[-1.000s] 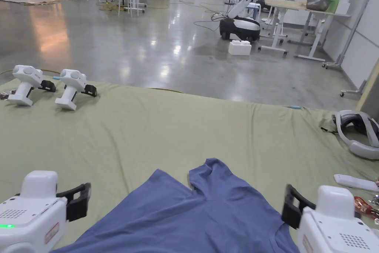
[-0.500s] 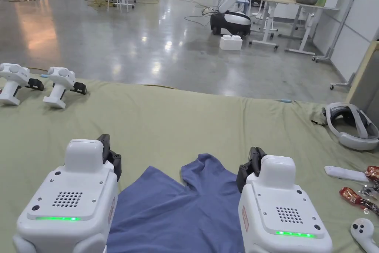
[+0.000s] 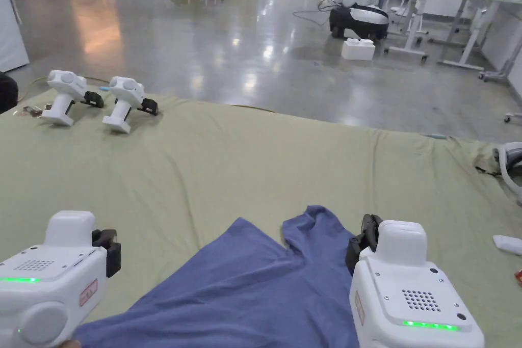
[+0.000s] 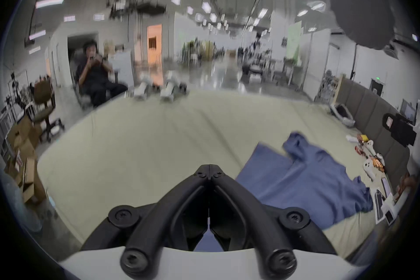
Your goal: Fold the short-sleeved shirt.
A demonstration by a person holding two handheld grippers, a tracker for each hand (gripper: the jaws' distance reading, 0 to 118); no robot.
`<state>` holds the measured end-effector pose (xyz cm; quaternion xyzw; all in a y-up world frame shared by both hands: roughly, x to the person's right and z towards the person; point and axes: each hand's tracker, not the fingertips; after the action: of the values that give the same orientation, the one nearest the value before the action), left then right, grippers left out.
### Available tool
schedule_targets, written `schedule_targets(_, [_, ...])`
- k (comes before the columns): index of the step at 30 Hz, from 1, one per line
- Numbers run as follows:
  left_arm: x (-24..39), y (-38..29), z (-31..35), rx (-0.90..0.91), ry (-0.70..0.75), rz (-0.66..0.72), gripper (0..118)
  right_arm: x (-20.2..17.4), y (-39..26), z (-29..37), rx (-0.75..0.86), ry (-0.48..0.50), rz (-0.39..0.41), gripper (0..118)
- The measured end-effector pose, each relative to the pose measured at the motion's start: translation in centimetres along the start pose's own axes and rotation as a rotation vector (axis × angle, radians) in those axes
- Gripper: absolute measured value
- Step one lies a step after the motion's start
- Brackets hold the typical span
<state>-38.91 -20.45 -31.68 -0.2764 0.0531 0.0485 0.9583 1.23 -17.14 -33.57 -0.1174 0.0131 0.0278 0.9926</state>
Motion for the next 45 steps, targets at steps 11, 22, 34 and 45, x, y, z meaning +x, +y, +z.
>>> schedule_targets(11, [-5.8, -5.3, -5.3, -0.453, 0.039, 0.231, 42, -1.0, -3.1, -1.9, -0.135, 0.040, 0.067, 6])
schedule_targets(22, [-6.4, -9.1, -11.1, -0.556, 0.109, 0.177, 72, 0.8, -4.9, -3.6, -0.228, 0.006, 0.048, 6])
schedule_targets(34, [-2.2, -8.2, -9.3, -0.496, 0.170, 0.071, 8, 4.1, -6.0, -9.6, -0.307, 0.004, 0.016, 7])
schedule_targets(45, [-1.5, -6.8, -6.4, -0.408, 0.143, 0.123, 8, 9.6, -5.3, -26.3, -0.643, 0.062, 0.147, 72])
